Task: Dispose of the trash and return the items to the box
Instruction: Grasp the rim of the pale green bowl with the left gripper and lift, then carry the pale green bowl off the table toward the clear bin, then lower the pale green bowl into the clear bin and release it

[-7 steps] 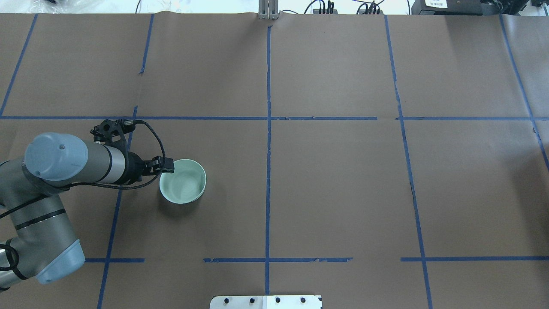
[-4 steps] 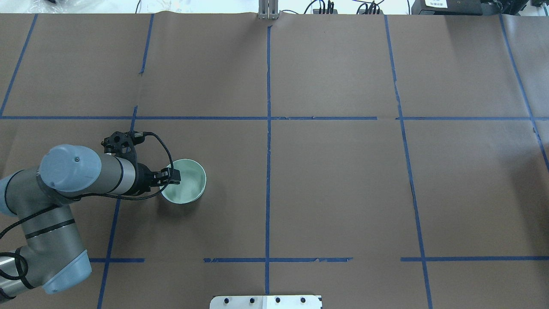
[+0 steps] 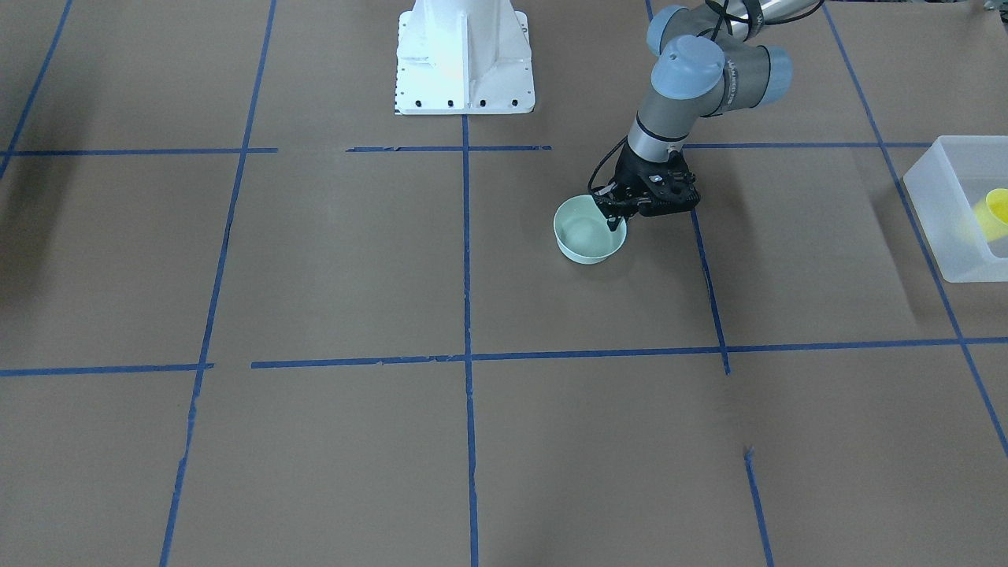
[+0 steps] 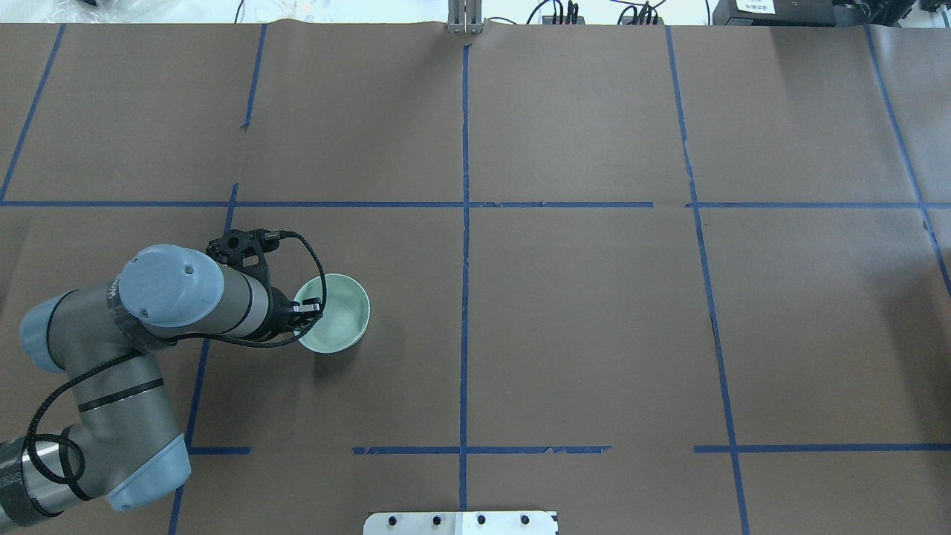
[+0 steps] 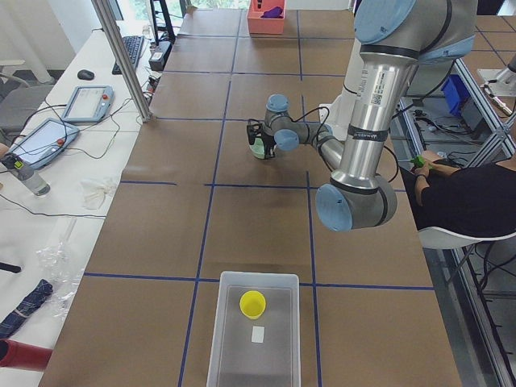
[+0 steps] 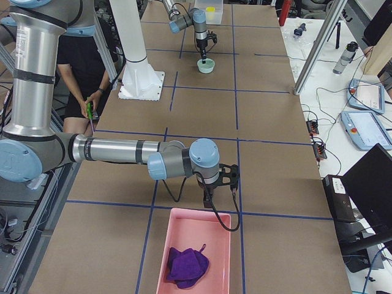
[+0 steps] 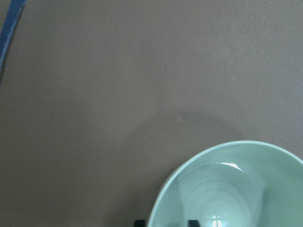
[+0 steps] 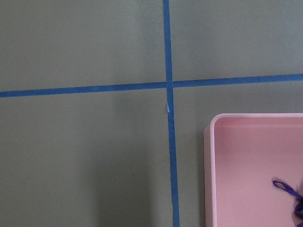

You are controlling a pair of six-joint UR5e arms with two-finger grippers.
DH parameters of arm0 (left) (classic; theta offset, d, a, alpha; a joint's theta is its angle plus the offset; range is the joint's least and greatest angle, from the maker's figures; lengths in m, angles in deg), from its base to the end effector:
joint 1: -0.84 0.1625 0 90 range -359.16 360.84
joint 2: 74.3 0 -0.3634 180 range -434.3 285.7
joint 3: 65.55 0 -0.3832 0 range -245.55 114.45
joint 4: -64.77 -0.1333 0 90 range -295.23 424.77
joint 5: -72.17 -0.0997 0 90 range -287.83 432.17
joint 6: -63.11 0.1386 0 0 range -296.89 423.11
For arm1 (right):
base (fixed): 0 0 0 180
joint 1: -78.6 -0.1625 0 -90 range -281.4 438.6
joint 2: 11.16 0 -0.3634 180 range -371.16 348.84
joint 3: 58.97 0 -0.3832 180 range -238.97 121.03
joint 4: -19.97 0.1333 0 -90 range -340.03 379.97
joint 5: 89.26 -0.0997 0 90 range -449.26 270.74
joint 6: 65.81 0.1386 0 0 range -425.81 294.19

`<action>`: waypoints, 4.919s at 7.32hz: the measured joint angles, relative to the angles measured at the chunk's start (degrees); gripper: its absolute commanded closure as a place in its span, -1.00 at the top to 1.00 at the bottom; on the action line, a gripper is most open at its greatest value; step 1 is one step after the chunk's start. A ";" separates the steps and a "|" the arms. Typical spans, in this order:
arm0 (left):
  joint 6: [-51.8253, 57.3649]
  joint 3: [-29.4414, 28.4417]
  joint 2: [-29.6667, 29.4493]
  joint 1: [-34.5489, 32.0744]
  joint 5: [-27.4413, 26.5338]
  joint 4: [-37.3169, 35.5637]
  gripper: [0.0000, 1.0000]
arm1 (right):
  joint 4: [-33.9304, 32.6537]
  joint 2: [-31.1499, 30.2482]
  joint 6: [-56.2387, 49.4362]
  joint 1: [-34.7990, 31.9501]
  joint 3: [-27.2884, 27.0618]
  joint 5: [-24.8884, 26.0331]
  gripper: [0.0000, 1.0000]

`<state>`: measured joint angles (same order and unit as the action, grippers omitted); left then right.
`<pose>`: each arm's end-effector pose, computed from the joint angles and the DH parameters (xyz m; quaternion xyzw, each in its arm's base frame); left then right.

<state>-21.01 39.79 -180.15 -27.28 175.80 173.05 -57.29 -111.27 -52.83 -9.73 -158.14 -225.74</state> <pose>0.4767 -0.3688 0.3254 0.0184 0.4288 -0.1252 0.8945 0.0201 -0.4372 0.5996 0.0436 -0.4013 0.0497 0.9135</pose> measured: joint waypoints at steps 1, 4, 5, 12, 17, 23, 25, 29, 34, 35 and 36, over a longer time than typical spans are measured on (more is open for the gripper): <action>0.05 2.02 -0.24 -0.37 0.14 -2.71 -1.00 | 0.02 0.00 0.05 0.00 -0.03 -0.04 1.00; 1.27 9.62 -0.63 -6.55 2.00 -9.56 -1.00 | 0.10 0.05 -0.08 0.01 0.51 -0.46 1.00; 3.35 10.70 -0.55 -9.62 3.86 -10.40 -1.00 | 0.16 0.18 -0.55 0.01 0.96 -0.45 1.00; 39.78 8.89 7.35 -32.07 12.25 -10.96 -1.00 | -3.52 3.46 -0.98 -1.23 0.50 -5.16 1.00; 76.46 -6.96 8.77 -54.32 16.99 -10.57 -1.00 | -6.59 5.73 -2.11 -2.14 0.12 -5.49 1.00; 97.39 -24.39 19.89 -64.96 14.95 1.67 -1.00 | -6.71 5.14 -2.34 -3.65 -0.26 -3.31 1.00; 97.55 -25.66 23.92 -65.02 13.90 5.11 -0.97 | -6.68 5.10 -2.34 -3.86 -0.71 -2.04 1.00; 97.26 -26.19 23.89 -66.80 10.81 5.62 1.00 | -6.76 5.07 -2.26 -3.98 -2.26 -1.83 1.00; 89.51 -18.70 20.52 -68.93 18.51 3.76 1.00 | -6.69 4.07 -2.30 -4.04 -3.56 -1.85 1.00; 87.33 -16.81 20.09 -68.88 20.27 1.95 1.00 | -6.69 3.81 -2.33 -3.97 -3.69 -1.81 1.00; 86.04 -14.66 19.49 -68.77 22.44 -1.43 1.00 | -6.68 3.59 -2.34 -3.81 -3.75 -1.79 1.00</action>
<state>65.03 25.13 -160.66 -96.06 198.24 171.62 -63.97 -107.68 -55.17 -13.54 -161.88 -227.53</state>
